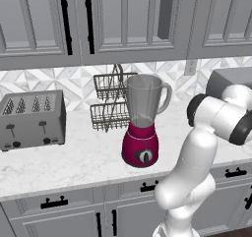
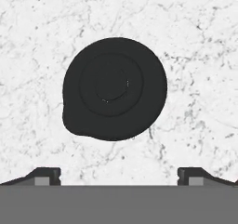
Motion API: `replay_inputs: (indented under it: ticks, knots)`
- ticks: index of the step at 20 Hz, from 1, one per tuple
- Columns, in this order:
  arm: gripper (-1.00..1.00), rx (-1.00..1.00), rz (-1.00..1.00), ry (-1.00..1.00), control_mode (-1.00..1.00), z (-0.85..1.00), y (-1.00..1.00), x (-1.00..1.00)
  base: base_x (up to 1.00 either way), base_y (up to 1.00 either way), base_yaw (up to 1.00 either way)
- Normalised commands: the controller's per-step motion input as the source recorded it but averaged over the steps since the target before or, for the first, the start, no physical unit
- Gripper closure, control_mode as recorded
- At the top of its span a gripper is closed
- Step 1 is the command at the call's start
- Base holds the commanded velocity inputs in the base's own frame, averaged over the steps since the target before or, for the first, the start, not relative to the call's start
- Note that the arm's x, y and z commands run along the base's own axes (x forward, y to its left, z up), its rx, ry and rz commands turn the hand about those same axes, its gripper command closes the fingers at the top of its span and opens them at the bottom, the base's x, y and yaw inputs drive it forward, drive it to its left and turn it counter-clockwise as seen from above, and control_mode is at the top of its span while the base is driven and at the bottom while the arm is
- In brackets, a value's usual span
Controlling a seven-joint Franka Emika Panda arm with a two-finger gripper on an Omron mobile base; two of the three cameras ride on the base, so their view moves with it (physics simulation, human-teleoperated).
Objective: Close the lid blender by securely placing the lid on top.
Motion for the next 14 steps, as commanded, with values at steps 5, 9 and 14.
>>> replay_inputs:
  ticks: [5, 9, 14]
  knots:
    - [-1.00, 0.01, 0.04, 0.00, -1.00, -0.22, -0.31, 0.18, 0.00, 0.00, 0.00]
    - [-1.00, 0.00, 0.00, 0.00, -1.00, -0.16, -0.03, 0.23, 0.00, 0.00, 0.00]
    - [-1.00, 0.00, 0.00, 0.00, -1.00, -0.12, -0.01, 0.24, 0.00, 0.00, 0.00]
